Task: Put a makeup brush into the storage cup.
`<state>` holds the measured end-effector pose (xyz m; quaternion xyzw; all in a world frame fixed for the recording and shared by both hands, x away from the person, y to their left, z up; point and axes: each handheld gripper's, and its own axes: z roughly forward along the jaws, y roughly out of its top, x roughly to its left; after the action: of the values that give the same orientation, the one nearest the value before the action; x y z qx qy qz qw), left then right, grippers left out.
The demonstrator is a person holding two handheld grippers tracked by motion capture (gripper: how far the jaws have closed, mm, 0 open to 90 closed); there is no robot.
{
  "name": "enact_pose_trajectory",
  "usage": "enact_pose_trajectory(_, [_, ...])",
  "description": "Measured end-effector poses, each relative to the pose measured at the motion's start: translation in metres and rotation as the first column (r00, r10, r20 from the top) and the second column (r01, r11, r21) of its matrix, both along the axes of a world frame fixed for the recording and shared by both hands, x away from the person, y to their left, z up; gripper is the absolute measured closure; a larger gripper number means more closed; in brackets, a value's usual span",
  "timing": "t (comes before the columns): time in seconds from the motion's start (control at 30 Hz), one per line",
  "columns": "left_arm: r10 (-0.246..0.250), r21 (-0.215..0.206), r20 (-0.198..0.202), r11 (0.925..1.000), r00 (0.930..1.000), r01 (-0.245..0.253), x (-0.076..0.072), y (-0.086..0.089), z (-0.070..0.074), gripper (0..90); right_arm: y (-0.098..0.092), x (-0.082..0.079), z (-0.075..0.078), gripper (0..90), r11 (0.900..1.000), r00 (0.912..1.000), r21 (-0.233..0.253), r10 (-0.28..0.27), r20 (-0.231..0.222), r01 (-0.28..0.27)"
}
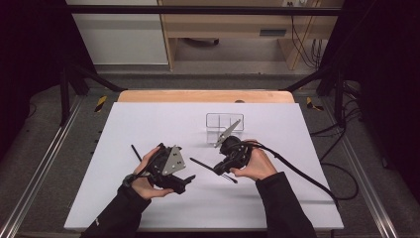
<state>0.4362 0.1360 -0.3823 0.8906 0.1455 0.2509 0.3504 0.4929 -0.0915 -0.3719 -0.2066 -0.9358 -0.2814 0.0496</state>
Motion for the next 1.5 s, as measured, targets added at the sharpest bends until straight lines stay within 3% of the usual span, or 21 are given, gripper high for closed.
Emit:
enact_pose_trajectory(0.17, [-0.034,0.045,0.023,0.9985,0.9992,0.033,-0.001,-0.008,-0.001,9.2,0.0,0.0,0.0,84.3,1.0,0.9999,-0.009,-0.003,-0.012,0.003])
enact_pose_trajectory(0.4, [-0.071,0.074,0.045,0.995,0.9965,0.067,-0.003,-0.015,-0.004,11.5,0.001,0.0,-0.001,84.3,1.0,0.9997,-0.014,0.004,-0.022,-0.005])
enact_pose_trajectory(0.43, [-0.085,0.098,0.06,0.992,0.9946,0.079,-0.004,-0.018,-0.004,12.0,0.002,0.0,-0.002,84.3,1.0,0.9996,-0.017,0.011,-0.024,-0.011])
enact_pose_trajectory(0.7, [-0.116,0.168,0.095,0.9809,0.9887,0.098,-0.007,-0.027,-0.009,14.6,0.003,0.0,-0.004,84.3,1.0,0.9989,-0.022,0.022,-0.041,-0.022])
enact_pose_trajectory(1.03, [-0.174,0.256,0.133,0.9572,0.9757,0.136,-0.013,-0.037,-0.014,19.1,0.005,-0.001,-0.007,84.3,0.999,0.9975,-0.027,0.038,-0.06,-0.039])
enact_pose_trajectory(1.33, [-0.215,0.303,0.153,0.9391,0.9646,0.161,-0.019,-0.045,-0.02,22.2,0.006,-0.003,-0.008,84.3,0.998,0.9961,-0.027,0.053,-0.071,-0.055])
enact_pose_trajectory(1.5, [-0.245,0.351,0.165,0.9197,0.9555,0.175,-0.021,-0.047,-0.023,25.5,0.007,-0.003,-0.01,84.3,0.997,0.9948,-0.034,0.063,-0.08,-0.066])
